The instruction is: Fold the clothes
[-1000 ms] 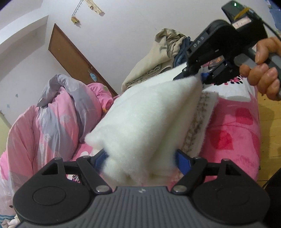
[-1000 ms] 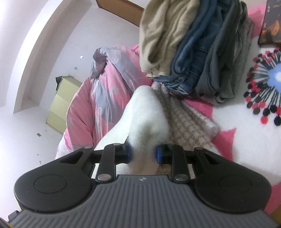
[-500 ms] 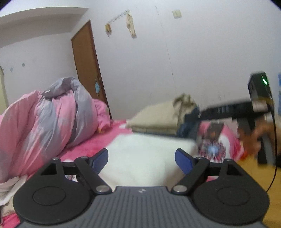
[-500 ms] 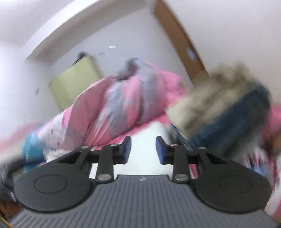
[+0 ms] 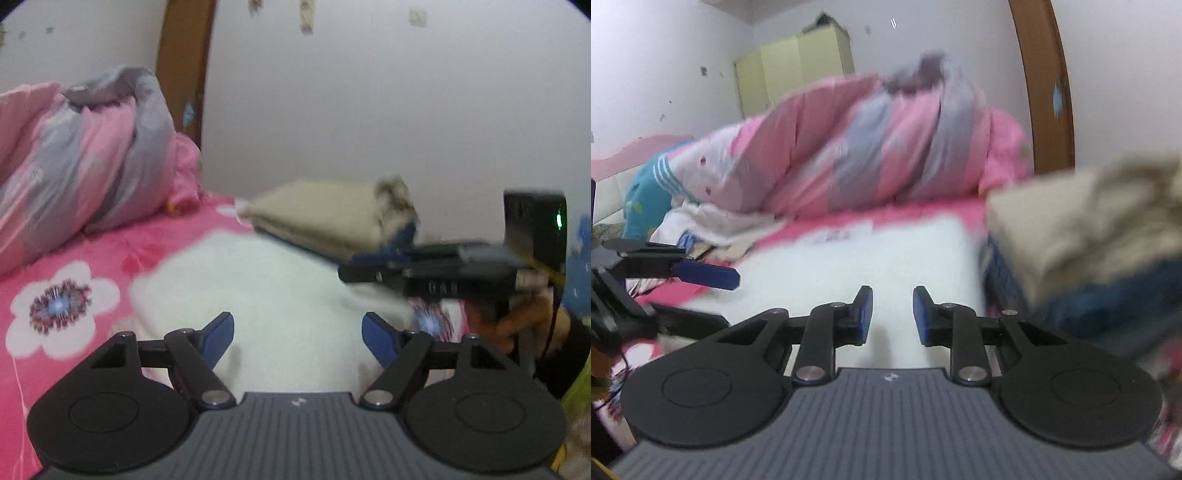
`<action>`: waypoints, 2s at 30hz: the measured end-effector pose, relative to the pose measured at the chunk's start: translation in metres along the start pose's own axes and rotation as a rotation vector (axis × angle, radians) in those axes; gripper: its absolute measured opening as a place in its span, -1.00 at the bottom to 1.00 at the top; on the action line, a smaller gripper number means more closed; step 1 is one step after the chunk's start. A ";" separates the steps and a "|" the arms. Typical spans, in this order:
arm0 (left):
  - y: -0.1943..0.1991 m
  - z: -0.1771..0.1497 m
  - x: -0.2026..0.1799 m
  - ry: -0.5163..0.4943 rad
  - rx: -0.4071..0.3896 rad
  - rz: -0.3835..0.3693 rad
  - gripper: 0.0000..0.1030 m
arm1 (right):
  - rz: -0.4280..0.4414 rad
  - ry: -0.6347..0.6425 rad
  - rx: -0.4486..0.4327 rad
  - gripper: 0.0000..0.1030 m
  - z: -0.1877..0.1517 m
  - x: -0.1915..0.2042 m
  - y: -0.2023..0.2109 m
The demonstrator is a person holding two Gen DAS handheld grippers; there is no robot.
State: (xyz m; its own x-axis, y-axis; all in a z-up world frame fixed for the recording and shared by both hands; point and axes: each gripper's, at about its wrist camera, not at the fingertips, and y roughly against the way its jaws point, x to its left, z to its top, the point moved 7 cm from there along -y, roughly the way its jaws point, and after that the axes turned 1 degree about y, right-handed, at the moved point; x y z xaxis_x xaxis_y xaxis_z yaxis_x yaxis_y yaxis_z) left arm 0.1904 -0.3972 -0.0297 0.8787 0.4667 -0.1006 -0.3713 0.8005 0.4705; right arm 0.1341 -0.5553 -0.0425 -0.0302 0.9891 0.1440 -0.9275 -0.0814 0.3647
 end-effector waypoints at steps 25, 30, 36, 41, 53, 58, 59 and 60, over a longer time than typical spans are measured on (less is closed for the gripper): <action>-0.098 0.029 0.124 0.259 0.193 0.121 0.58 | -0.062 -0.043 0.186 -0.56 0.038 -0.033 -0.122; -0.013 0.036 0.071 0.159 0.050 0.122 0.78 | 0.114 -0.201 -0.012 -0.53 0.038 0.000 -0.008; 0.030 0.004 -0.002 0.066 0.030 0.148 0.73 | 0.006 -0.183 0.089 -0.49 -0.023 0.036 0.027; 0.080 0.001 -0.026 0.170 -0.025 0.187 0.85 | -0.084 -0.209 -0.011 -0.42 0.004 0.054 0.079; 0.289 0.003 -0.079 0.183 -0.286 0.242 1.00 | -0.025 -0.025 -0.369 0.98 0.052 0.167 0.292; 0.294 -0.060 -0.091 0.265 -0.126 0.286 1.00 | -0.066 -0.085 -0.261 0.98 -0.005 0.183 0.285; 0.292 -0.073 -0.092 0.282 -0.094 0.298 1.00 | -0.085 -0.122 -0.226 0.98 -0.018 0.182 0.278; 0.290 -0.085 -0.092 0.301 -0.067 0.309 1.00 | -0.109 -0.147 -0.200 0.98 -0.029 0.182 0.272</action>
State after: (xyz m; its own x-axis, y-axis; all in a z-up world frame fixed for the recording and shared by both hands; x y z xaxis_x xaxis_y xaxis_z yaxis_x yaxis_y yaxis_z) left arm -0.0240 -0.1764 0.0409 0.6000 0.7693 -0.2195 -0.6305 0.6236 0.4620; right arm -0.1348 -0.3935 0.0565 0.1143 0.9611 0.2515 -0.9780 0.0644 0.1985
